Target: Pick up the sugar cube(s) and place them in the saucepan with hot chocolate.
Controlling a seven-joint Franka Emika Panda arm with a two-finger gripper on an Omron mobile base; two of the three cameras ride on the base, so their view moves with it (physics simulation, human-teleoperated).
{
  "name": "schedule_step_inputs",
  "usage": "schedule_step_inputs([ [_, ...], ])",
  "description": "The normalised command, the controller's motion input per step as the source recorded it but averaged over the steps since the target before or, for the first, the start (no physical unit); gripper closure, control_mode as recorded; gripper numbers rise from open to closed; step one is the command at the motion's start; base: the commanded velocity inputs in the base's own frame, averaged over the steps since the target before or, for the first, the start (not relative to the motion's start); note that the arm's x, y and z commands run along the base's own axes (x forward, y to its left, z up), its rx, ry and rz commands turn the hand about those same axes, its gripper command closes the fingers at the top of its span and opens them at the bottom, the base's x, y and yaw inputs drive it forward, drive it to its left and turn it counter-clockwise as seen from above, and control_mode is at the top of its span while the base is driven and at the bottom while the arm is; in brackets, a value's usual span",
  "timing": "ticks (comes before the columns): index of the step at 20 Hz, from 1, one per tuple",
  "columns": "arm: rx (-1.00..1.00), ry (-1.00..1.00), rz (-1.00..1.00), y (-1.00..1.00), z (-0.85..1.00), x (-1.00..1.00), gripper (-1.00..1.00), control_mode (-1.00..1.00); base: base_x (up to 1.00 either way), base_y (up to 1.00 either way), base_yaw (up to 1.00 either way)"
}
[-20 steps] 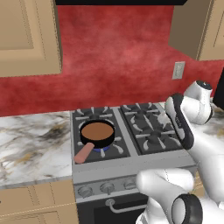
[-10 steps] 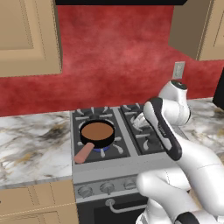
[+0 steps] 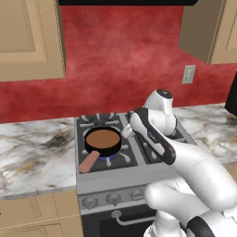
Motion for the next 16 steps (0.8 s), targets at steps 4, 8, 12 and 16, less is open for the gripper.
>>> schedule_step_inputs([
  [4, -0.09, 0.00, 0.00, 0.20, -0.12, 0.71, 1.00, -1.00, 0.00, 0.00, 0.00],
  [8, -0.08, 0.00, 0.00, 0.15, -0.14, 0.70, 1.00, -1.00, 0.00, 0.00, 0.00],
  [12, -0.04, 0.00, 0.00, 0.28, -0.26, 0.66, 1.00, -1.00, 0.00, 0.00, 0.00],
  [16, -0.04, 0.00, 0.00, 0.43, -0.16, 0.54, 1.00, -1.00, 0.00, 0.00, 0.00],
])
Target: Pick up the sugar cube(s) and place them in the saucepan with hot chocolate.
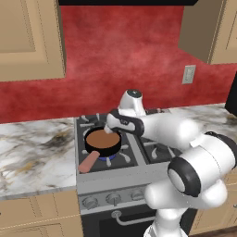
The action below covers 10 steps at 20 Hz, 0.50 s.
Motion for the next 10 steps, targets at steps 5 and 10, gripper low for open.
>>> schedule_step_inputs([
  [5, -0.02, 0.09, 0.01, 0.30, -0.37, 0.07, 1.00, -1.00, 0.00, 0.00, 0.00],
  [10, 0.00, 0.07, 0.01, 0.00, -0.12, 0.01, 1.00, -1.00, 0.00, 0.00, 0.00],
])
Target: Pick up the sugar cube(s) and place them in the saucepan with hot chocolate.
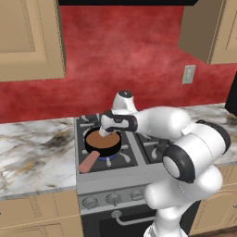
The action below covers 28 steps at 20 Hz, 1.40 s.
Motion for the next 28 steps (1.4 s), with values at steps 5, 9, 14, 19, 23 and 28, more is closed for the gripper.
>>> schedule_step_inputs([
  [5, 0.00, 0.05, 0.01, 0.00, -0.02, 0.13, 1.00, -1.00, 0.00, 0.00, 0.00],
  [9, 0.00, 0.00, 0.00, 0.04, 0.00, 0.15, 1.00, -1.00, 0.00, 0.00, 0.00],
  [14, 0.00, 0.00, 0.00, 0.02, 0.00, 0.15, 1.00, -1.00, 0.00, 0.00, 0.00],
  [19, 0.00, 0.00, 0.00, 0.01, 0.00, 0.02, 1.00, -1.00, 0.00, 0.00, 0.00],
  [23, 0.00, 0.00, 0.00, 0.00, 0.00, 0.08, 1.00, -1.00, 0.00, 0.00, 0.00],
  [28, 0.00, 0.00, 0.00, 0.00, 0.00, 0.06, 1.00, -1.00, 0.00, 0.00, 0.00],
])
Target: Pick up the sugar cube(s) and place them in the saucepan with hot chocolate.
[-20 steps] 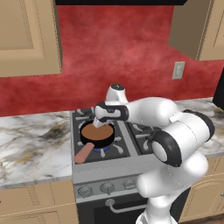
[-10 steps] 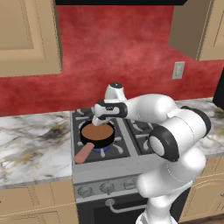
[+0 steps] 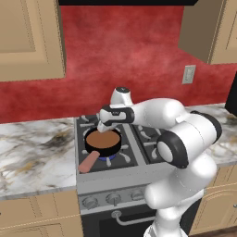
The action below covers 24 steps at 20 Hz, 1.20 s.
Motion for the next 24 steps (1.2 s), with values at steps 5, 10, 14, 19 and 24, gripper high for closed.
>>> schedule_step_inputs([
  [5, 0.00, 0.00, 0.00, 0.04, 0.00, 0.01, 1.00, -1.00, 0.00, 0.00, 0.00],
  [10, 0.00, 0.00, 0.01, 0.00, -0.04, -0.05, 1.00, -1.00, 0.00, 0.00, 0.00],
  [14, 0.00, 0.00, 0.00, 0.00, -0.09, -0.01, 1.00, -1.00, 0.00, 0.00, 0.00],
  [19, 0.00, 0.10, 0.00, 0.02, -0.09, 0.00, 1.00, -1.00, 0.00, 0.00, 0.00],
  [24, 0.00, 0.05, 0.00, 0.06, 0.00, -0.02, 1.00, -1.00, 0.00, 0.00, 0.00],
])
